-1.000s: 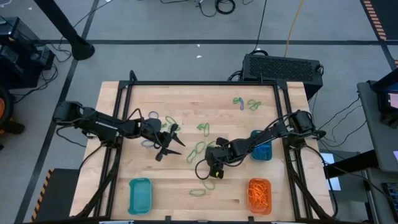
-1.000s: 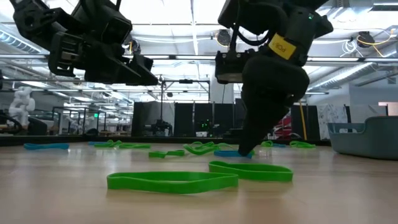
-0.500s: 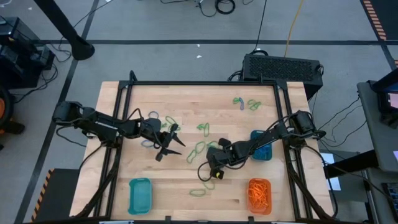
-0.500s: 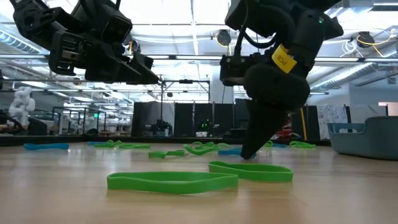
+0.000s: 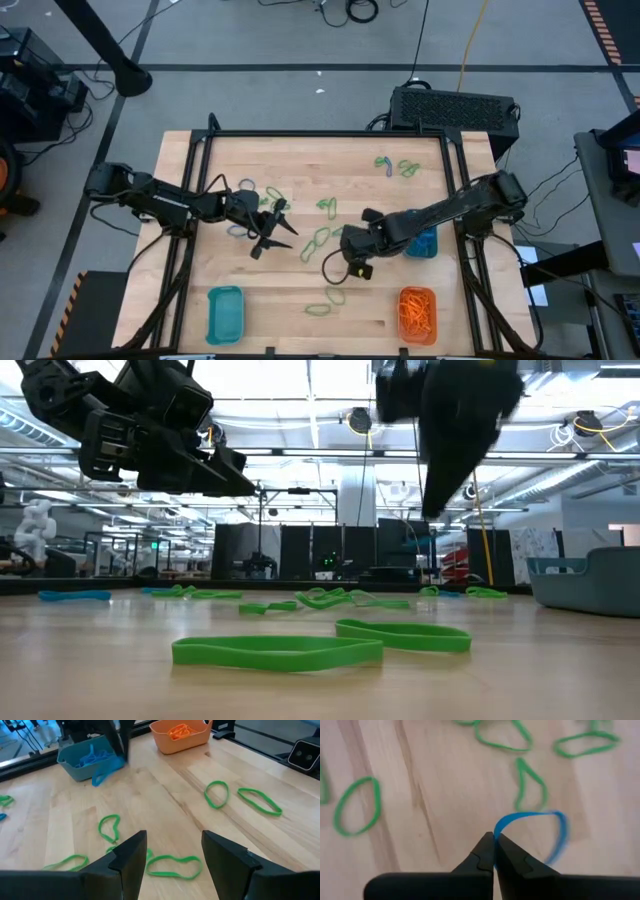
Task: Sort rubber bands into baskets
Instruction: Put the blue rubber band into the dark blue bin
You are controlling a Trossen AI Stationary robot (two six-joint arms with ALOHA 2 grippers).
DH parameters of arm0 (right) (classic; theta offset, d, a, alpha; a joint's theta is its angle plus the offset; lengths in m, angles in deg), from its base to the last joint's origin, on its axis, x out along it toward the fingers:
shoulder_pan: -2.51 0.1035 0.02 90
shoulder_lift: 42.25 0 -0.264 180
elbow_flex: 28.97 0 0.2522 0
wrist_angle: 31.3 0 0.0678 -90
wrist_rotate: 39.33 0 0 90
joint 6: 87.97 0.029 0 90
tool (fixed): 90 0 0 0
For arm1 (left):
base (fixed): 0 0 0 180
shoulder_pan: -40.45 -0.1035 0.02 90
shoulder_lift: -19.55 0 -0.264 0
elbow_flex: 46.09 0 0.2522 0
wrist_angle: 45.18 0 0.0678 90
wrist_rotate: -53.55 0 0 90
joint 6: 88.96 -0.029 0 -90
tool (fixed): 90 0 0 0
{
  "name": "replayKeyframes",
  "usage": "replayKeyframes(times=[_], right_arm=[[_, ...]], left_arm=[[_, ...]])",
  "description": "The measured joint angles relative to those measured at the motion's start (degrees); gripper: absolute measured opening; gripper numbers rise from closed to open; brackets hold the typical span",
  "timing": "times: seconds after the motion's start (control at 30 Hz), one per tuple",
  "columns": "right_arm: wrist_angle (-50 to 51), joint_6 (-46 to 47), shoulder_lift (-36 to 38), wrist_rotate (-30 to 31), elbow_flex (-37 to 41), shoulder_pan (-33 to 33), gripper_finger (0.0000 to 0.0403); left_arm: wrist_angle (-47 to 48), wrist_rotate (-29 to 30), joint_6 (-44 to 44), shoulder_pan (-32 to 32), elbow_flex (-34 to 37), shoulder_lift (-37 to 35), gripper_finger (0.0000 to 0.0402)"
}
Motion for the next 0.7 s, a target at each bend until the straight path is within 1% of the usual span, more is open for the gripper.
replayKeyframes(times=[0.07,0.17,0.33,0.47,0.57,0.7], right_arm=[[4.4,1.0,2.4,0.0,-1.8,0.0,0.0001],[11.0,3.0,6.0,0.1,-2.4,0.0,0.0001],[24.7,9.4,10.8,3.0,-2.5,0.0,0.0001],[34.9,15.5,11.9,3.1,-2.4,0.0,0.0000],[39.1,17.6,11.9,2.8,-2.4,0.0,0.0000],[37.9,17.7,11.9,0.1,0.1,0.1,0.0000]], left_arm=[[0.1,0.0,1.3,0.0,0.0,-0.1,0.0199],[1.6,1.2,2.5,-0.3,0.0,-1.7,0.0199],[10.7,7.0,2.7,-1.1,-0.1,-8.2,0.0199],[19.2,12.7,2.8,-1.1,-0.1,-15.2,0.0199],[25.4,16.7,2.8,-1.1,-0.1,-20.7,0.0199],[31.9,19.6,3.9,-1.1,-0.1,-27.9,0.0199]])
